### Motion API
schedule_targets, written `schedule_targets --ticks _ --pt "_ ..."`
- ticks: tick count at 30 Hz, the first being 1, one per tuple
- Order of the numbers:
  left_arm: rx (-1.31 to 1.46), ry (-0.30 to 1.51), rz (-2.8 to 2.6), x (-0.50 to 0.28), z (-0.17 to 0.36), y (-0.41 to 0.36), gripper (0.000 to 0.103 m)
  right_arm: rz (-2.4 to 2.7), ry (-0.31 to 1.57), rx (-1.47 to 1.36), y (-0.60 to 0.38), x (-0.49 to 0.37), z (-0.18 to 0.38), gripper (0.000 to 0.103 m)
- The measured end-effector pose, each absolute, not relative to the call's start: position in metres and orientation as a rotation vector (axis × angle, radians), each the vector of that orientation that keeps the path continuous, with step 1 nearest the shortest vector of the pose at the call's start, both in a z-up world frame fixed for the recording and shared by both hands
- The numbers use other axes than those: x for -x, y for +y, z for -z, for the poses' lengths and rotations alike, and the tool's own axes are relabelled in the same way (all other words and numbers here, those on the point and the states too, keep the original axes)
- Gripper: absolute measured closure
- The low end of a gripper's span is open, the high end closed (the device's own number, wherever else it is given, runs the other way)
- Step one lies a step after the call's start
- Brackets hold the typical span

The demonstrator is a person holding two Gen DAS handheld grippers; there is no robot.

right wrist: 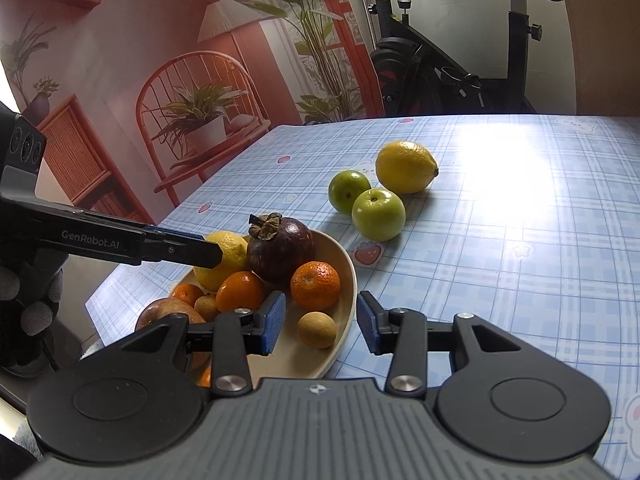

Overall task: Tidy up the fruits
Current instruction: 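Lower the tangerines onto the plate and open both grippers, then move both open grippers toward the two green apples on the cloth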

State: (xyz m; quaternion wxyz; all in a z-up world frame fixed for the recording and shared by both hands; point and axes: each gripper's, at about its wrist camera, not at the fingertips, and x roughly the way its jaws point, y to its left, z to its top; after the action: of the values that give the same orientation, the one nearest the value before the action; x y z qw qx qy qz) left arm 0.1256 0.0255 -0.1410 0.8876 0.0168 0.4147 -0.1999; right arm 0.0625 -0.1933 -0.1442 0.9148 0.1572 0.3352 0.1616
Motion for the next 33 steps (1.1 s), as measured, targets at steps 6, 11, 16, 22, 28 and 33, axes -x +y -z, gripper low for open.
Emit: schedule_targets --ticks 6,11,16,22,28,33 --pt "-0.037 0.817 0.389 -0.129 0.13 0.032 0.067 -0.311 0.681 -0.304 -0.2 -0.067 0.143 0.059" --pt "-0.036 0.779 0.367 -0.134 0.123 0.038 0.067 -0.295 0.673 -0.282 -0.203 -0.074 0.141 0.059" --pt "-0.042 0.745 0.343 -0.143 0.119 0.04 0.067 -0.282 0.666 -0.254 -0.204 -0.089 0.14 0.059" --pt "-0.026 0.715 0.318 -0.16 0.115 0.042 0.067 -0.263 0.657 -0.215 -0.204 -0.112 0.14 0.059" --pt "-0.021 0.697 0.321 -0.178 0.114 0.036 0.066 -0.264 0.661 -0.203 -0.201 -0.135 0.147 0.059" --pt "-0.037 0.71 0.337 -0.194 0.122 0.027 0.06 -0.259 0.663 -0.197 -0.196 -0.15 0.153 0.053"
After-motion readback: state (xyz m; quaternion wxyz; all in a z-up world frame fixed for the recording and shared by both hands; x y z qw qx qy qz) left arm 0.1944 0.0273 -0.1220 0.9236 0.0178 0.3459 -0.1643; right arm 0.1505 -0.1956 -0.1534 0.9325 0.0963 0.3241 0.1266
